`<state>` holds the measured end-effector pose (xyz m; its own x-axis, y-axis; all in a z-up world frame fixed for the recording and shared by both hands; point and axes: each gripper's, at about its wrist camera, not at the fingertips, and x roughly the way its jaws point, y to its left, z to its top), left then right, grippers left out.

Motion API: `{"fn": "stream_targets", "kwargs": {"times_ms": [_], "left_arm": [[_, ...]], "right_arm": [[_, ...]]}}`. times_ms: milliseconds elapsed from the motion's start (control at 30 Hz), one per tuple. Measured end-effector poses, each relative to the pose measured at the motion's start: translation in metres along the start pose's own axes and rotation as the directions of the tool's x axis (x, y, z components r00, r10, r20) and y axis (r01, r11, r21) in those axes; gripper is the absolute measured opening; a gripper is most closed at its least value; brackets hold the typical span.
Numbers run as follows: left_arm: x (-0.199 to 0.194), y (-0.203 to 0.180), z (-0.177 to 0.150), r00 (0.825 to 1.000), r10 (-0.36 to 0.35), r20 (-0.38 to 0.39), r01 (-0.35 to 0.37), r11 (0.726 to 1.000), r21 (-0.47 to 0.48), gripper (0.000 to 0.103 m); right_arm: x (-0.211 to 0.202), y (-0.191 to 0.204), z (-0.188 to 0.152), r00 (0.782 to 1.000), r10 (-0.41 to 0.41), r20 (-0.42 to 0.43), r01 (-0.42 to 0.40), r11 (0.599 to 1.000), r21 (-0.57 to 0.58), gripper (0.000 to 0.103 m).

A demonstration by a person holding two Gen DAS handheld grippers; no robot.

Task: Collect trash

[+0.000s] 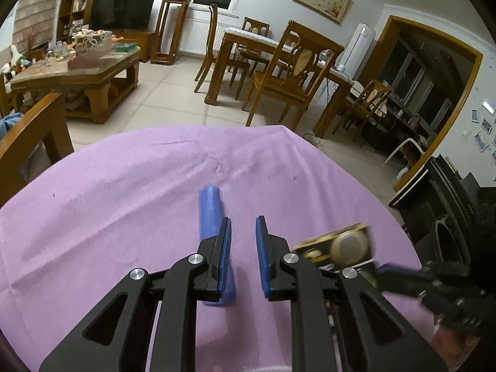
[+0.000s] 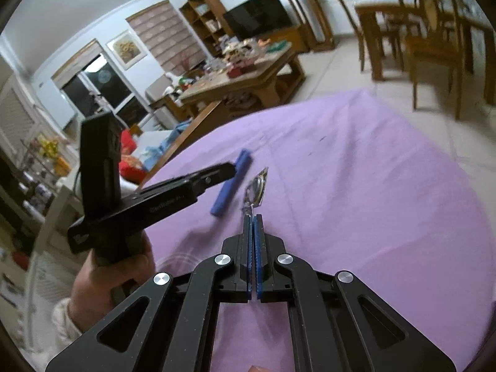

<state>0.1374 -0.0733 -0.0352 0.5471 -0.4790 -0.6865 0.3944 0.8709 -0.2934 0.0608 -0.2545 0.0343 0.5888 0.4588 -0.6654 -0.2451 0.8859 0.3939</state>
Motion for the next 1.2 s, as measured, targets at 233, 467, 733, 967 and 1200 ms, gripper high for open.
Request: {"fn": "stream_targets", "kwargs": {"times_ms": [233,467,733,967,1200], "left_arm": [[0.020,-0.009,-0.002,0.994,0.092,-0.063,-0.088,0.994,0.061,0.020],[0.019,-0.011,-0.002,0.985,0.167,-0.049,-0.163,0.984,0.077,0.021],[0.020,-0.005,0.000,0.956,0.287,-0.067,-0.277,0.952,0.132,0.065],[0.012,0.005,0.003,0.947,0.318,-0.046,-0.309,0.941,0.140,0.006],[-0.017,0.023,0.010,0.968,0.249,0.028,-0.250,0.967,0.058,0.001]], "right_arm": [[-0.048,-0.004,-0.023,0.991,-0.111,0.070,0.117,0.990,-0.077,0.002],[-0.052,0.002,-0.039,0.986,-0.157,0.055,0.163,0.979,-0.121,0.002],[-0.020,0.011,-0.035,0.988,-0.153,-0.015,0.148,0.972,-0.181,0.004],[-0.003,0.024,-0.036,0.981,-0.191,-0.025,0.180,0.956,-0.230,0.004],[-0.036,0.030,-0.043,0.988,-0.147,0.051,0.155,0.966,-0.205,0.003]]}}
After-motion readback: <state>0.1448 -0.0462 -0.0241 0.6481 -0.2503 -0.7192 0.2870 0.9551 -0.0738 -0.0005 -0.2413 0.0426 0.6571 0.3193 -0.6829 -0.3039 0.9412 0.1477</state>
